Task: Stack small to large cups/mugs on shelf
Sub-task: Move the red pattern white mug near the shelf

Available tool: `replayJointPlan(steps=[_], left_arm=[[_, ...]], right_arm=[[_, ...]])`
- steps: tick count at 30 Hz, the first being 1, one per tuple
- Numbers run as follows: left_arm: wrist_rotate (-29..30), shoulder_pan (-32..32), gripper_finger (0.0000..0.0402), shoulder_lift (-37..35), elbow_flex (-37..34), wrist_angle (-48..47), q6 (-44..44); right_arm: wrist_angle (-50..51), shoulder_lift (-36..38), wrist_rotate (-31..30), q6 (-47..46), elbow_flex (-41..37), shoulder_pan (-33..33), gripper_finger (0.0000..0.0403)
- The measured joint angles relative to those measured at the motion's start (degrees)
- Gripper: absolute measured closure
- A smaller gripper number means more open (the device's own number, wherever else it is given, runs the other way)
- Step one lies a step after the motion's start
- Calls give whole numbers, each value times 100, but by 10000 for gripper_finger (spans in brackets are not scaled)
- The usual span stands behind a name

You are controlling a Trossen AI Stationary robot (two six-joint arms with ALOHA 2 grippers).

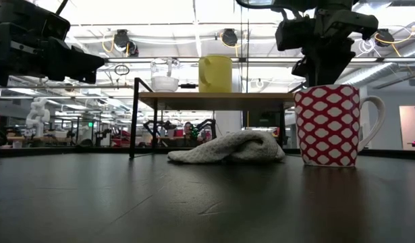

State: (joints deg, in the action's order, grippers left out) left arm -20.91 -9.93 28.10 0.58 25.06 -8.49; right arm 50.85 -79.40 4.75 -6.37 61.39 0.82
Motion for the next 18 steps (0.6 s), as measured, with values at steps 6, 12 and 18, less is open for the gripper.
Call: replayJointPlan(steps=[6,12,18], left_arm=[[0,1,371,0,0,2,-2],[0,1,371,1,0,2,-2],[0,0,371,0,0,2,-2]], right_arm=[[-2,0,-17,20,0,0,325],[-72,0,-34,17,-2,-2,341],[-138,0,-48,122,-2,-4,384]])
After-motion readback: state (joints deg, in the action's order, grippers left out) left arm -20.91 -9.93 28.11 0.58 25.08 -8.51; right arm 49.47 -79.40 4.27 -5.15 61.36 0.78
